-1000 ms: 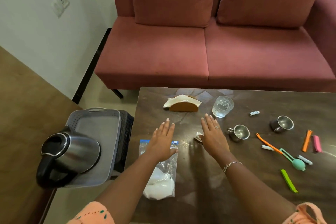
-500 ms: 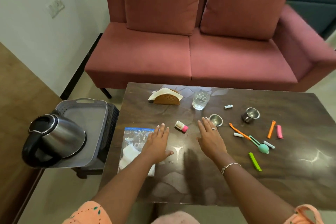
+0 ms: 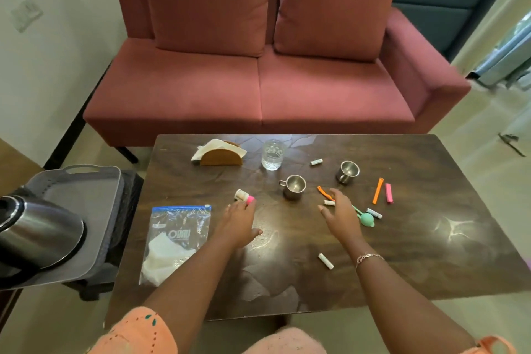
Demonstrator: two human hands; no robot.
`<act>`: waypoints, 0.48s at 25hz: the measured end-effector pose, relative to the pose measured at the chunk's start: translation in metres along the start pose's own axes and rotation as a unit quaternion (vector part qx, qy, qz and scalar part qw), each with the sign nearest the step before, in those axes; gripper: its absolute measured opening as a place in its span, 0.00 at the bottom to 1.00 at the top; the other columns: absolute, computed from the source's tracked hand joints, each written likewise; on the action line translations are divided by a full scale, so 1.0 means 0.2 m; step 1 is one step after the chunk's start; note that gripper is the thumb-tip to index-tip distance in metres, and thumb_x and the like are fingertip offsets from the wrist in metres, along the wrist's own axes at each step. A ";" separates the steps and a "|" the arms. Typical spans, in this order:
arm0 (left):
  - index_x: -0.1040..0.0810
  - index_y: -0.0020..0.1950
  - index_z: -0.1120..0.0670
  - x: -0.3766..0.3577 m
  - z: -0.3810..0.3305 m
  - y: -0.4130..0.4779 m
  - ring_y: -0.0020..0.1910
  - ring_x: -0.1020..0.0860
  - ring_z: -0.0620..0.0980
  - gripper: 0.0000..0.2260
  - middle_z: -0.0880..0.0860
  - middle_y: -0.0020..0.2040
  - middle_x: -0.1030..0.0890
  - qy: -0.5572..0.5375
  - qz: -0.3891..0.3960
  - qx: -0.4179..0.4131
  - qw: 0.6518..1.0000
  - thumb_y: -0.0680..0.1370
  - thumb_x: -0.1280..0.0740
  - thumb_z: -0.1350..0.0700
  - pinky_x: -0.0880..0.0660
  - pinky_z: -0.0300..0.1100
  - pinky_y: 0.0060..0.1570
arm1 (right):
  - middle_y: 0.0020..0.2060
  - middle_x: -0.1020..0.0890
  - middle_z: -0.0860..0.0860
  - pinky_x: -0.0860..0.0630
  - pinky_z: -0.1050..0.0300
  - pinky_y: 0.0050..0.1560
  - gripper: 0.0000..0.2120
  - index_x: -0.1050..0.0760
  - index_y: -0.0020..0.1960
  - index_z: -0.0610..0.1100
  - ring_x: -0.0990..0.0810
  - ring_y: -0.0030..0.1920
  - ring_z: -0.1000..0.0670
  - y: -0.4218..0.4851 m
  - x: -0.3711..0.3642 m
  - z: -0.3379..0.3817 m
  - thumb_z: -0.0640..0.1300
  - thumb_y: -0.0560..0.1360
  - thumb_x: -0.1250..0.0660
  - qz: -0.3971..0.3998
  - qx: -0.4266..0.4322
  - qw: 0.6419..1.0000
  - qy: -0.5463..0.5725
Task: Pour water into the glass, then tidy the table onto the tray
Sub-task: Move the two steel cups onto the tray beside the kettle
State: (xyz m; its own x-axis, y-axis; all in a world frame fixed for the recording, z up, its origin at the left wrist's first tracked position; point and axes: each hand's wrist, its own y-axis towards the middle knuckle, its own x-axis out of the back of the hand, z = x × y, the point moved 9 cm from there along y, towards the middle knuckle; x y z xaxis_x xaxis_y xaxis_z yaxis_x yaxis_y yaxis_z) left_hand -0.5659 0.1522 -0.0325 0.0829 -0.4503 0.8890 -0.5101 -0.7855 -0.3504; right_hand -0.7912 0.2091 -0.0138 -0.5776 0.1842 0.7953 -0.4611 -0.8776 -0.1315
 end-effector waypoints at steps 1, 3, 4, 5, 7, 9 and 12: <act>0.40 0.70 0.55 0.02 -0.02 0.05 0.67 0.35 0.56 0.28 0.57 0.68 0.32 0.006 0.002 -0.002 1.000 0.74 0.34 0.46 0.39 0.48 0.68 | 0.62 0.26 0.40 0.32 0.50 0.61 0.25 0.34 0.67 0.39 0.28 0.63 0.42 0.04 0.03 -0.06 0.41 0.73 0.32 -0.011 -0.033 0.999 0.031; 0.37 0.67 0.55 0.04 -0.08 0.18 0.62 0.31 0.56 0.25 0.57 0.63 0.28 0.013 0.008 -0.004 1.000 0.75 0.35 0.46 0.36 0.47 0.64 | 0.61 0.25 0.40 0.32 0.50 0.59 0.24 0.34 0.66 0.40 0.27 0.61 0.43 0.14 0.06 -0.17 0.41 0.72 0.32 -0.008 -0.085 0.993 0.084; 0.37 0.67 0.55 0.06 -0.11 0.25 0.61 0.30 0.56 0.25 0.57 0.61 0.27 0.022 0.012 -0.006 1.000 0.75 0.35 0.46 0.35 0.47 0.63 | 0.60 0.25 0.39 0.32 0.51 0.59 0.24 0.34 0.66 0.39 0.27 0.61 0.42 0.20 0.07 -0.22 0.40 0.72 0.32 -0.002 -0.105 0.989 0.104; 0.37 0.68 0.55 0.06 -0.13 0.33 0.61 0.29 0.56 0.26 0.57 0.61 0.26 0.025 0.020 -0.004 0.999 0.75 0.36 0.45 0.35 0.47 0.64 | 0.60 0.25 0.39 0.32 0.52 0.58 0.25 0.34 0.66 0.39 0.27 0.60 0.42 0.26 0.07 -0.27 0.40 0.72 0.32 -0.002 -0.128 0.984 0.122; 0.40 0.71 0.55 0.05 -0.15 0.47 0.62 0.29 0.55 0.28 0.57 0.62 0.26 0.028 0.040 0.012 0.999 0.76 0.37 0.45 0.38 0.48 0.68 | 0.59 0.25 0.39 0.32 0.55 0.56 0.24 0.33 0.66 0.39 0.26 0.59 0.42 0.39 0.04 -0.40 0.40 0.72 0.32 0.002 -0.184 0.970 0.162; 0.43 0.73 0.55 0.02 -0.15 0.61 0.64 0.30 0.55 0.30 0.57 0.65 0.28 0.045 0.068 0.032 0.996 0.75 0.36 0.46 0.41 0.49 0.70 | 0.59 0.24 0.39 0.30 0.52 0.58 0.24 0.34 0.66 0.39 0.25 0.58 0.43 0.51 -0.03 -0.51 0.39 0.72 0.32 0.027 -0.250 0.940 0.231; 0.43 0.72 0.55 -0.05 -0.15 0.80 0.66 0.31 0.56 0.30 0.58 0.68 0.30 0.061 0.102 0.053 0.991 0.75 0.34 0.50 0.39 0.47 0.68 | 0.56 0.24 0.38 0.24 0.50 0.53 0.22 0.36 0.67 0.37 0.22 0.52 0.42 0.62 -0.17 -0.65 0.34 0.75 0.36 0.049 -0.359 0.844 0.394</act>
State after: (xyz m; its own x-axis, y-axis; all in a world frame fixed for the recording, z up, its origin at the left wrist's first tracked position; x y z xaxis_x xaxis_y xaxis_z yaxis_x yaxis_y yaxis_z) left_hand -0.6748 0.0432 -0.0887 -0.1203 -0.5554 0.8228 -0.4117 -0.7263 -0.5504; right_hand -0.9175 0.1512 -0.1336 -0.7754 0.6121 0.1549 -0.5102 -0.4629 -0.7249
